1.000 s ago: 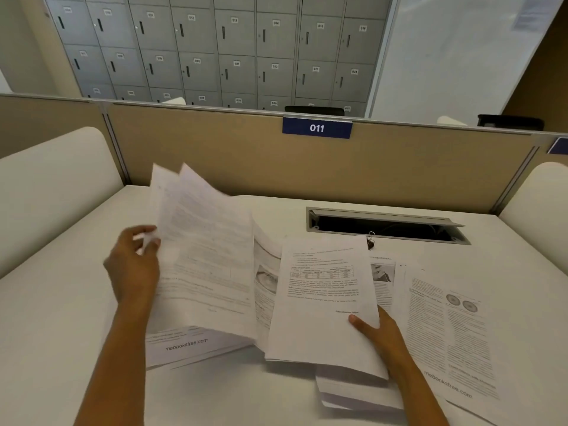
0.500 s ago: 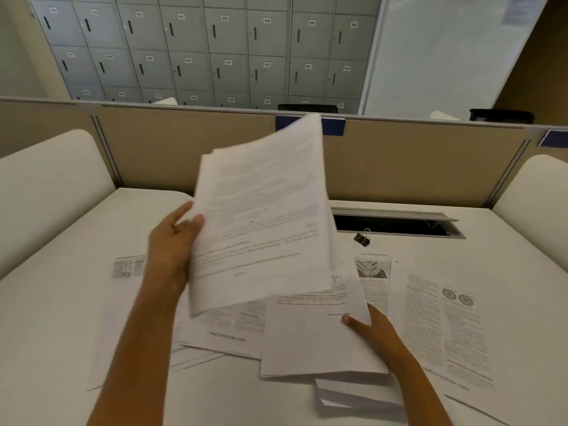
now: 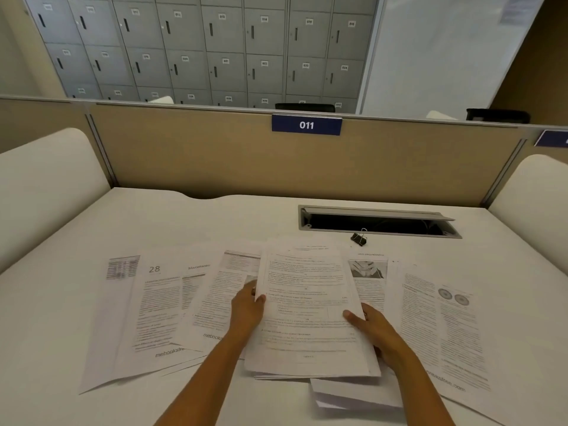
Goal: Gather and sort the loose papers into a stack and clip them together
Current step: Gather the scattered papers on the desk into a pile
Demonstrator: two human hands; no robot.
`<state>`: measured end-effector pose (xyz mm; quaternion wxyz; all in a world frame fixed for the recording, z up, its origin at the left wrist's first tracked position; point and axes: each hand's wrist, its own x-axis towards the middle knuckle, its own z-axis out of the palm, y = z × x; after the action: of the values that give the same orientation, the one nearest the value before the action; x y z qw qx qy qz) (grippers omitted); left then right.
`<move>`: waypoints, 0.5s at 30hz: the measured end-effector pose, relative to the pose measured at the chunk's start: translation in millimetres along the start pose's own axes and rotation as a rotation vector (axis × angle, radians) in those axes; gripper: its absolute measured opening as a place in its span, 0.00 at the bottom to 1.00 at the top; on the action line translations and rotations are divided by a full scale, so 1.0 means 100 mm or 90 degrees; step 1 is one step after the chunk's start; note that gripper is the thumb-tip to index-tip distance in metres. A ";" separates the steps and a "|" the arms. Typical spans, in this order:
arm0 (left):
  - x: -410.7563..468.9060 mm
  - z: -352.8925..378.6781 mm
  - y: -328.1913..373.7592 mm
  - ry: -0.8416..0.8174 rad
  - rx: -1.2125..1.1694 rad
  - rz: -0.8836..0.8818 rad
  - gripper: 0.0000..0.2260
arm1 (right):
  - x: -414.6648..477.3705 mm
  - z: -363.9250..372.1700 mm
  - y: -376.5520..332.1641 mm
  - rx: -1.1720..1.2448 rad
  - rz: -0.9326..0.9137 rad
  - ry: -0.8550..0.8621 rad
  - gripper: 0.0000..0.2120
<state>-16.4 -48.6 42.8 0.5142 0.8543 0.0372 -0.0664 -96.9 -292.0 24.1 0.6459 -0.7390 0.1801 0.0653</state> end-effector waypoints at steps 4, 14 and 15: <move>0.15 -0.20 -0.15 0.150 0.138 0.016 0.20 | 0.04 0.01 0.08 -0.011 -0.018 0.014 0.20; 0.29 -0.60 -0.36 0.180 0.174 -0.183 0.42 | 0.06 0.03 0.10 -0.008 -0.029 0.031 0.16; 0.30 -0.62 -0.34 0.183 0.123 -0.182 0.40 | 0.06 0.03 0.10 -0.007 -0.031 0.031 0.17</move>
<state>13.7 22.1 36.7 0.4050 0.8861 0.2243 -0.0194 -94.8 -291.6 12.1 0.6384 -0.7483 0.1773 0.0328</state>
